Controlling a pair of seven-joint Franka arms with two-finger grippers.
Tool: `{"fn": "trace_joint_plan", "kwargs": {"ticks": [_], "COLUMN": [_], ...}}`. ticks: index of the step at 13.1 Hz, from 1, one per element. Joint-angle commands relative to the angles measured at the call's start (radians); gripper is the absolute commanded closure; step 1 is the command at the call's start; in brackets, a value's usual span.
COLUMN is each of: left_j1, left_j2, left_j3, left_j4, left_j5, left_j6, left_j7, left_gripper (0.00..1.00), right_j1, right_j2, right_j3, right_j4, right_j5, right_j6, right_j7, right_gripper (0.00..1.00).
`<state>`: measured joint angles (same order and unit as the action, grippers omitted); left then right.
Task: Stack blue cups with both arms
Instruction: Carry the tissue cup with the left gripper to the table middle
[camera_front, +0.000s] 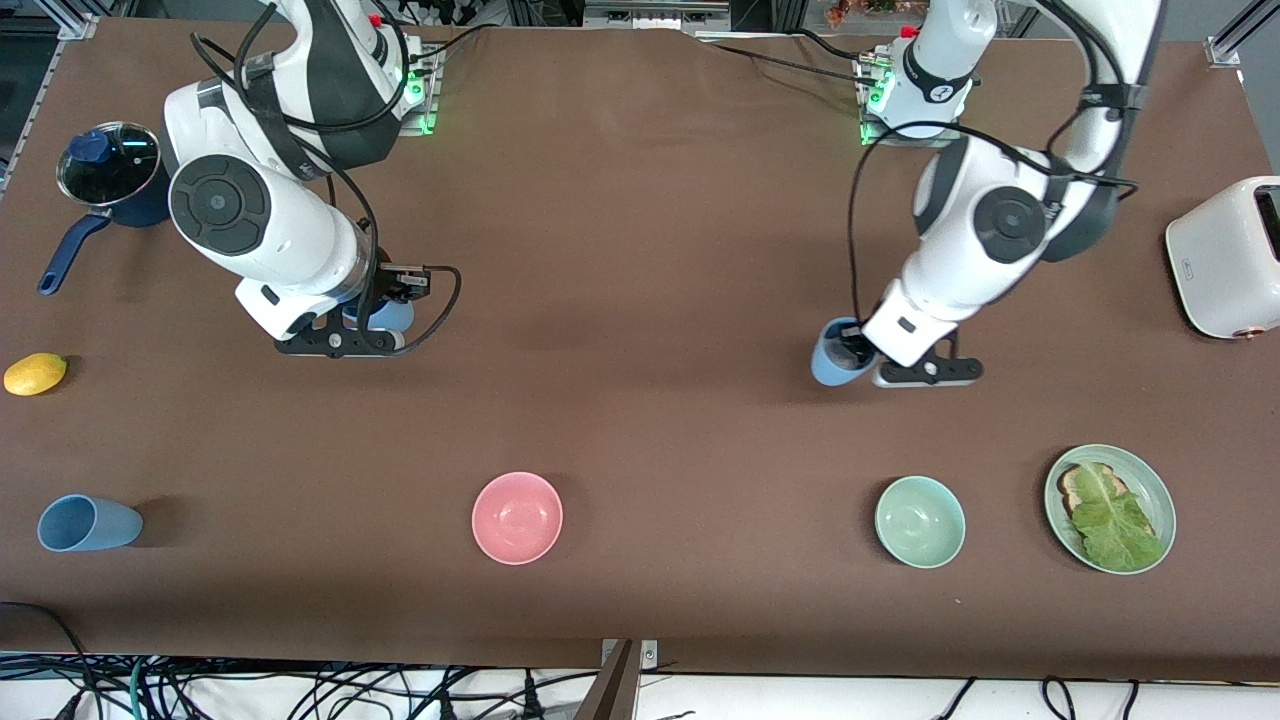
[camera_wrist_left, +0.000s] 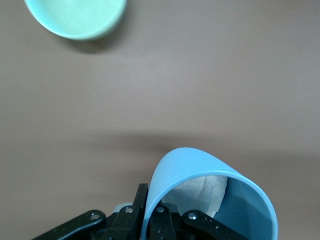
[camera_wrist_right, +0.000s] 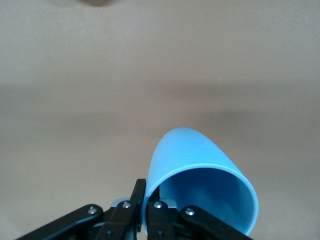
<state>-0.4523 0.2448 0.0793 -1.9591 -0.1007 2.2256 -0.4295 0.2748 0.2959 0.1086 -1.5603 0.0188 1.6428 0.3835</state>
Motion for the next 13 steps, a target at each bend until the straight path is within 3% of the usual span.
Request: {"fn": "trace_joint_plan", "kwargs": {"ticks": [1, 8, 13], "left_j1": [-0.107, -0.275, -0.301], "left_j2": [0.042, 0.252, 0.375], "left_j3": [0.024, 0.020, 0.020], "left_j4": [0.060, 0.244, 0.325], "left_j5": [0.009, 0.013, -0.002], "left_j6": [-0.024, 0.017, 0.075], "left_j7": [-0.176, -0.491, -0.546], "left_gripper": [1.00, 1.00, 1.00], "right_j1": [0.000, 0.001, 0.001], "right_j2": [0.008, 0.008, 0.008], "right_j3": [0.003, 0.003, 0.003], "right_j4": [0.028, 0.028, 0.028], "right_j5": [0.012, 0.012, 0.012], "right_j6": [-0.023, -0.023, -0.023], "right_j7": [0.005, 0.005, 0.005], "right_gripper": [1.00, 1.00, 1.00]}}
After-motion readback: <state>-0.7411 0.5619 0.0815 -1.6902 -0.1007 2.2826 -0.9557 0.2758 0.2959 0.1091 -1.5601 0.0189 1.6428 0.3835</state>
